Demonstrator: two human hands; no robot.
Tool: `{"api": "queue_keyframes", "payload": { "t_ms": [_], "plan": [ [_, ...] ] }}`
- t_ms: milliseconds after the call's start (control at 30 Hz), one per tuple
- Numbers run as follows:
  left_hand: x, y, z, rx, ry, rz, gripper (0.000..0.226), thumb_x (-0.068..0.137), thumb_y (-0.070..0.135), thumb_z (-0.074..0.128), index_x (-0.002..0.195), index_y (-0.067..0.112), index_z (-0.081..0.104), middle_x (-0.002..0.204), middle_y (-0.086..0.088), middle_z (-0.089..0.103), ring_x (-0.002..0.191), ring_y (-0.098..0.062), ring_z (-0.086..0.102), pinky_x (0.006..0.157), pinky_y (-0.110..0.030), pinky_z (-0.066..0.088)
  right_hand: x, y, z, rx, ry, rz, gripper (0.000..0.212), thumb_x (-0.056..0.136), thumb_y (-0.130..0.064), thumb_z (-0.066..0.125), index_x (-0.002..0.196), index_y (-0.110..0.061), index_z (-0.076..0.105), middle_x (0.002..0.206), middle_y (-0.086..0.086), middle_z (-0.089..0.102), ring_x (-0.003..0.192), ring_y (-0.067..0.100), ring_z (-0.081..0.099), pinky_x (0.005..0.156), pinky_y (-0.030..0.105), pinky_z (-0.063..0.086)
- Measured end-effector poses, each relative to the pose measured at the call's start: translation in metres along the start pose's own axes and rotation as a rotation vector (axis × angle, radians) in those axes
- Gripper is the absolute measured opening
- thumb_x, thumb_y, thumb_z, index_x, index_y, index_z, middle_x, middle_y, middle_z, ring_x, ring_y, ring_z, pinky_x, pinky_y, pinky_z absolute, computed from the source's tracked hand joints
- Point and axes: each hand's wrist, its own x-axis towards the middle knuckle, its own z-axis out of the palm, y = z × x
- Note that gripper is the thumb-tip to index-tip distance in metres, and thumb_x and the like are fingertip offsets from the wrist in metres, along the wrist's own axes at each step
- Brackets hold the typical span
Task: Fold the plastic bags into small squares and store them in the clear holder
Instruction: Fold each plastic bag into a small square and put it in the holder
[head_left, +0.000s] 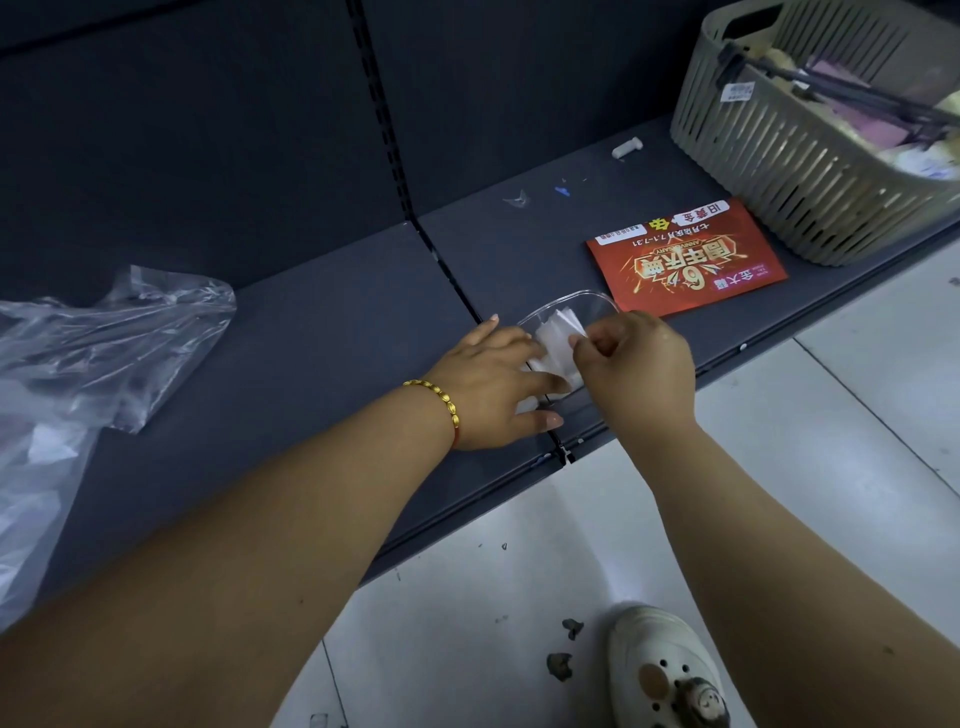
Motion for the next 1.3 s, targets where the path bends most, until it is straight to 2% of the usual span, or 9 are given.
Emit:
{"api": "queue_keyframes", "payload": {
  "t_ms": [100,233,300,500,600,733,800,1067,1300],
  "plan": [
    [0.005,0.003,-0.001,0.011,-0.006,-0.012,0.052,0.094,0.065,0.036,0.143,0.045,0.04,0.155,0.004,0.029,0.147,-0.019,0.01,0.121,-0.041,-0.008,-0.001,0.003,-0.002,0.003,0.037,-0.001,0.031,0.087,-0.018,0.066,0.06,-0.021,0.05,0.068,-0.002,0.049,0.06,0.018,0.044,0.051,0.019,0.023],
    [0.006,0.002,0.001,-0.018,-0.042,-0.034,0.051,0.093,0.067,0.036,0.14,0.047,0.044,0.156,0.002,0.026,0.148,-0.019,0.004,0.121,-0.043,-0.009,-0.002,0.005,0.003,-0.032,0.024,-0.059,0.055,0.085,-0.016,0.068,0.05,-0.031,0.027,0.057,-0.013,0.033,0.053,0.013,0.033,0.049,0.021,0.017],
    [0.006,0.001,0.002,-0.039,-0.035,-0.027,0.05,0.093,0.066,0.037,0.138,0.047,0.047,0.155,0.002,0.028,0.147,-0.019,0.005,0.121,-0.043,-0.009,-0.003,0.005,0.005,-0.041,0.034,-0.109,0.058,0.081,-0.013,0.069,0.05,-0.031,0.023,0.055,-0.013,0.03,0.049,0.01,0.029,0.049,0.02,0.015],
    [0.002,0.002,0.002,-0.098,-0.005,-0.022,0.046,0.093,0.062,0.043,0.136,0.046,0.051,0.157,0.001,0.024,0.148,-0.02,0.004,0.121,-0.041,-0.008,0.0,-0.001,0.008,-0.005,0.082,-0.088,0.038,0.082,-0.013,0.066,0.05,-0.016,0.046,0.053,0.0,0.046,0.049,0.021,0.042,0.049,0.025,0.03],
    [0.003,0.004,0.002,-0.076,0.051,-0.008,0.047,0.093,0.061,0.043,0.135,0.043,0.052,0.153,0.006,0.029,0.146,-0.019,0.008,0.121,-0.041,-0.008,0.0,-0.004,0.003,0.074,0.075,0.0,0.026,0.088,-0.018,0.065,0.065,-0.005,0.065,0.065,0.008,0.063,0.06,0.026,0.056,0.055,0.028,0.042],
    [0.008,0.005,-0.003,-0.043,0.071,-0.005,0.053,0.094,0.061,0.042,0.138,0.034,0.052,0.145,0.014,0.039,0.14,-0.017,0.019,0.121,-0.04,-0.005,0.002,0.005,-0.006,0.169,0.109,0.186,0.023,0.091,-0.024,0.064,0.07,-0.016,0.061,0.064,-0.006,0.058,0.057,0.009,0.051,0.054,0.016,0.034],
    [0.009,0.005,-0.004,-0.038,0.05,0.004,0.055,0.094,0.061,0.04,0.141,0.033,0.049,0.144,0.017,0.041,0.139,-0.016,0.02,0.121,-0.041,-0.007,0.001,0.011,-0.007,0.169,0.106,0.201,0.021,0.091,-0.025,0.065,0.072,-0.018,0.063,0.065,-0.007,0.058,0.058,0.005,0.05,0.054,0.017,0.034],
    [0.009,0.003,-0.006,-0.041,0.024,-0.019,0.056,0.095,0.059,0.04,0.145,0.035,0.037,0.135,0.018,0.05,0.136,-0.016,0.025,0.12,-0.043,-0.008,-0.003,0.013,0.008,0.132,0.168,0.021,0.018,0.088,-0.022,0.069,0.075,-0.009,0.07,0.076,0.004,0.064,0.067,0.019,0.056,0.057,0.015,0.036],
    [0.012,-0.004,-0.001,-0.149,0.139,0.017,0.046,0.091,0.057,0.047,0.126,0.029,0.06,0.126,0.017,0.057,0.136,-0.011,0.026,0.12,-0.038,-0.006,-0.005,0.024,0.016,-0.006,0.181,-0.215,0.014,0.074,-0.013,0.072,0.061,-0.011,0.066,0.06,0.003,0.059,0.057,0.023,0.052,0.058,0.032,0.042]
  ]
}}
